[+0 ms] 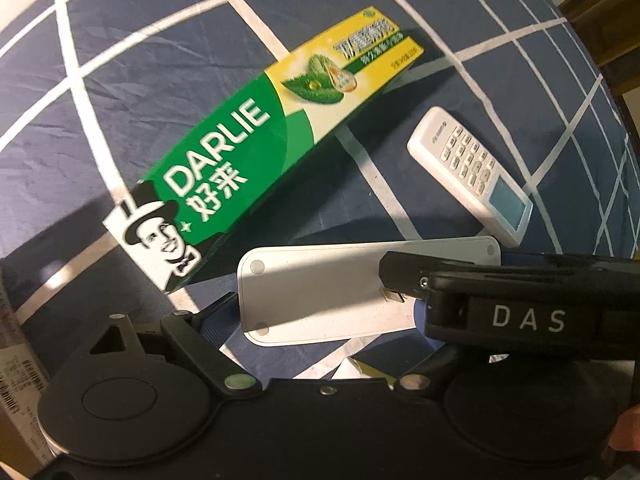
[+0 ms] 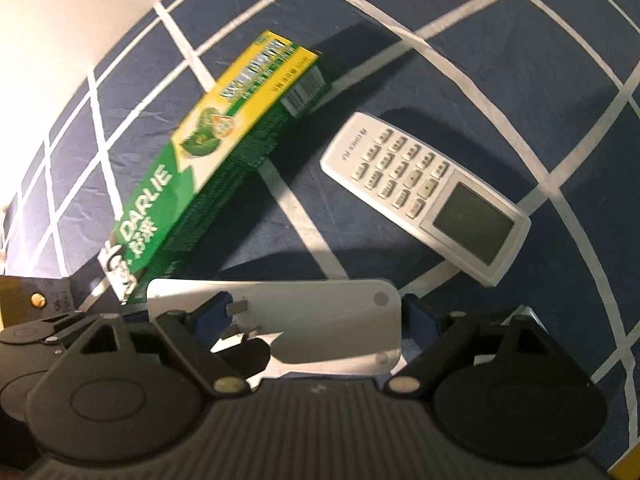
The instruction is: Organize objects
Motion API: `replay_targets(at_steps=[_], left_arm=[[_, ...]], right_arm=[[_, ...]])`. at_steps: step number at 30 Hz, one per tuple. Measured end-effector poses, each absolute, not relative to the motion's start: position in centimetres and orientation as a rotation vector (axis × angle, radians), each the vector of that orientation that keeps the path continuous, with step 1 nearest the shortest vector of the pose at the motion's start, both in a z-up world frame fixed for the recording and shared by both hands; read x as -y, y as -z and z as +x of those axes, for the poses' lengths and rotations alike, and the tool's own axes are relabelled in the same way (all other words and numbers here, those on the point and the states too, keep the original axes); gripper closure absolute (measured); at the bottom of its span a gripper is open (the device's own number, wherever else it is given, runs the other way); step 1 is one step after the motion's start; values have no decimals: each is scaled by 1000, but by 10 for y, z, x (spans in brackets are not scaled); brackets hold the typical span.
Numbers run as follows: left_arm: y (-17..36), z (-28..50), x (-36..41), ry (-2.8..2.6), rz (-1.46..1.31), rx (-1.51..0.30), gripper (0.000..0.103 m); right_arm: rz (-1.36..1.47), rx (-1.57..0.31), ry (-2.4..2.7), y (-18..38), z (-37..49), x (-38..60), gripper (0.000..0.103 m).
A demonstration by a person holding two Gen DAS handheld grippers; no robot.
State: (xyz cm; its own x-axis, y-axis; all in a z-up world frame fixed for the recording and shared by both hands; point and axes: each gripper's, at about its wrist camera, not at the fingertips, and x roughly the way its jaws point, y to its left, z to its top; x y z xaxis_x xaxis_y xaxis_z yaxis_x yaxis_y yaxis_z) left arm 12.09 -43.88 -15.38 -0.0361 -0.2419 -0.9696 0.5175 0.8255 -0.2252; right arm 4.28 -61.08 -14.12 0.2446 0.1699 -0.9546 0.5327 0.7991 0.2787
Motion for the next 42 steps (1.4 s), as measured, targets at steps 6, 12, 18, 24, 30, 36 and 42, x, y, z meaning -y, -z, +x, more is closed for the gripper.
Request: replay_targets(at_steps=[6,12,18,24,30,36,42], left_arm=[[125,111,424,588,216,-1433,12],[96,97,405,561,200,-1377,12],[71,81,379,540,185,-1333,12],[54,68,344,507,164,-1301,12],[41,59,303,469,137,-1279,12],[29,53,256,424,108,-1257,12],[19,50,206,368,73,-1238,12]], right_arm=[[614,-1276,240,114,42,594,13],[583,-1228,208,87,34,572,13],[557,-1192,182,62,22,548,13],[530,-1167,149,46,15,515,13],[499,-1153,110,33,12,473,13],[466,-1143,62,22,15,428,13],[426,-1138,2,13,23,377,13]])
